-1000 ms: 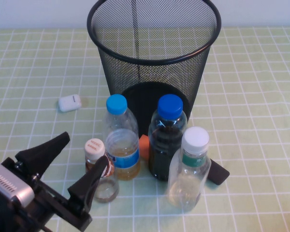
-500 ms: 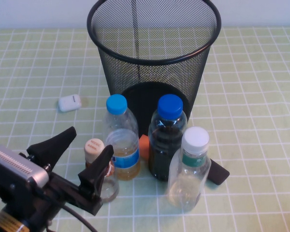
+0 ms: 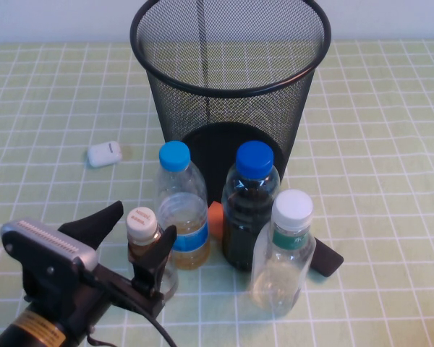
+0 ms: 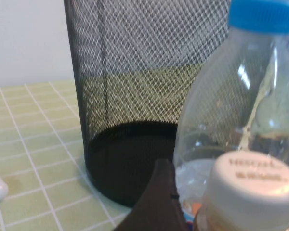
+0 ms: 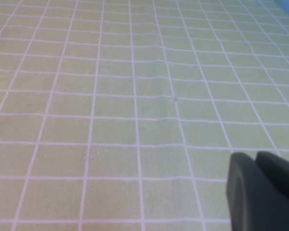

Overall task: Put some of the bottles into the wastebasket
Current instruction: Pick up a bottle from the table with left arm

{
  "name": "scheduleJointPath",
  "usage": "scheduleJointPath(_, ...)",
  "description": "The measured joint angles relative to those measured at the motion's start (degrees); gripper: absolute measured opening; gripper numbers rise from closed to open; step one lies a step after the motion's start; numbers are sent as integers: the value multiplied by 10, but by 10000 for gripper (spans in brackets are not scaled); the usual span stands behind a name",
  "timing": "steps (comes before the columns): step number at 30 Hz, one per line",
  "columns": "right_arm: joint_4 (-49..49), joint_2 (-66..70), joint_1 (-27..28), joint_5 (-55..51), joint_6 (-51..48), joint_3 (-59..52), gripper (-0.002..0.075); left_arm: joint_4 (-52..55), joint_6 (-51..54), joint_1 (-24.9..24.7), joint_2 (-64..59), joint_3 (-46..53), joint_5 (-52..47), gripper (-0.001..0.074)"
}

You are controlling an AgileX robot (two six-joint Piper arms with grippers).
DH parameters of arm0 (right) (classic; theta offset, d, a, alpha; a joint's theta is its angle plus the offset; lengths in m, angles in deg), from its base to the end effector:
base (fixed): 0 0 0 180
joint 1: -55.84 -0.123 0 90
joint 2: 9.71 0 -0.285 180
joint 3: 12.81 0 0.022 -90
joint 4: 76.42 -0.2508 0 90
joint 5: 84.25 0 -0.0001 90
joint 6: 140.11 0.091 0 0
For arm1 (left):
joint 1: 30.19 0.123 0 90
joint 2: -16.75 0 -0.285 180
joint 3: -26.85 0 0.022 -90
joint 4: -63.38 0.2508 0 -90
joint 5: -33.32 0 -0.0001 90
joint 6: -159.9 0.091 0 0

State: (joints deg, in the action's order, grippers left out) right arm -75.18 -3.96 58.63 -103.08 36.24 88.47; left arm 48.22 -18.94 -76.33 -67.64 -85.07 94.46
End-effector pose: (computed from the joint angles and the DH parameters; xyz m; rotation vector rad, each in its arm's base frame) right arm 0.0524 -0.0032 0.1766 -0.0270 1.8038 -0.1011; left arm 0.1509 -0.1270 0.1909 0.3827 1.5876 -0.5210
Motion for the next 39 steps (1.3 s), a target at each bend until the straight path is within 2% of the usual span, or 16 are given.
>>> scheduleJointPath(15, 0, 0, 0, 0, 0, 0, 0, -5, -12, 0, -62, -12, 37, 568)
scheduleJointPath(25, 0, 0, 0, 0, 0, 0, 0, -23, -15, 0, -76, -12, 41, 463)
scheduleJointPath(31, 0, 0, 0, 0, 0, 0, 0, -23, -15, 0, -76, -12, 41, 306)
scheduleJointPath(39, 0, 0, 0, 0, 1, 0, 0, -23, -15, 0, -76, -12, 41, 306)
